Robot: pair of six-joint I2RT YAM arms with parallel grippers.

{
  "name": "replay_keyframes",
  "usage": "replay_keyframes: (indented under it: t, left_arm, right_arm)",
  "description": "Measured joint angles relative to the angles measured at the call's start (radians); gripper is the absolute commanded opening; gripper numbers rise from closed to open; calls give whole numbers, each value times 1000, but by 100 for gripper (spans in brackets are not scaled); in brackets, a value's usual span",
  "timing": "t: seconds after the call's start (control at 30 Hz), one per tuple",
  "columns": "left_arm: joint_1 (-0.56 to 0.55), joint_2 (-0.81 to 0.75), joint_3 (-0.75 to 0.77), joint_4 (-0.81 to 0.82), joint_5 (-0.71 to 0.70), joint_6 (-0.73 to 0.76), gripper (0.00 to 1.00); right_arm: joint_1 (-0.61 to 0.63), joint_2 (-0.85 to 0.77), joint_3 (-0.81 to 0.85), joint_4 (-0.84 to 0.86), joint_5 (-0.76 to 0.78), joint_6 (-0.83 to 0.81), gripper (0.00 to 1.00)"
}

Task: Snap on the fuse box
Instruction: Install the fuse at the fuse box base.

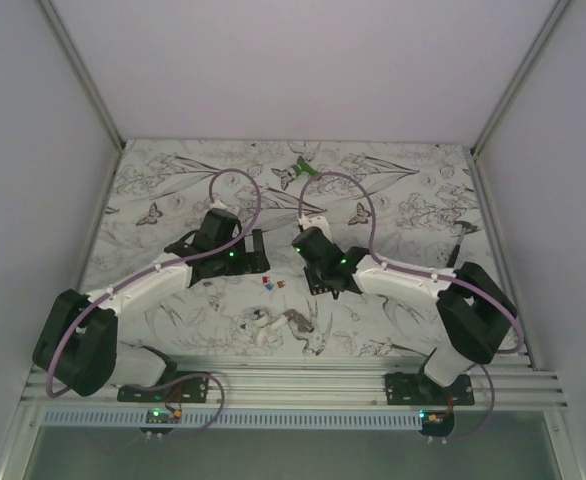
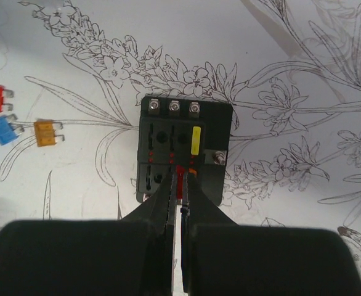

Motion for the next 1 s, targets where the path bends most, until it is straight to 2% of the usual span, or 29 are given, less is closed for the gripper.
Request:
replay_keyframes:
  t: [0.37, 1.0]
  left_arm:
    - [30, 21, 14, -16, -10, -6, 99]
    - [32, 38, 19, -37, -9, -21, 100]
  right_arm:
    - [0, 104, 26, 78, 31, 13, 0]
    - [0, 141, 29, 114, 69, 17, 0]
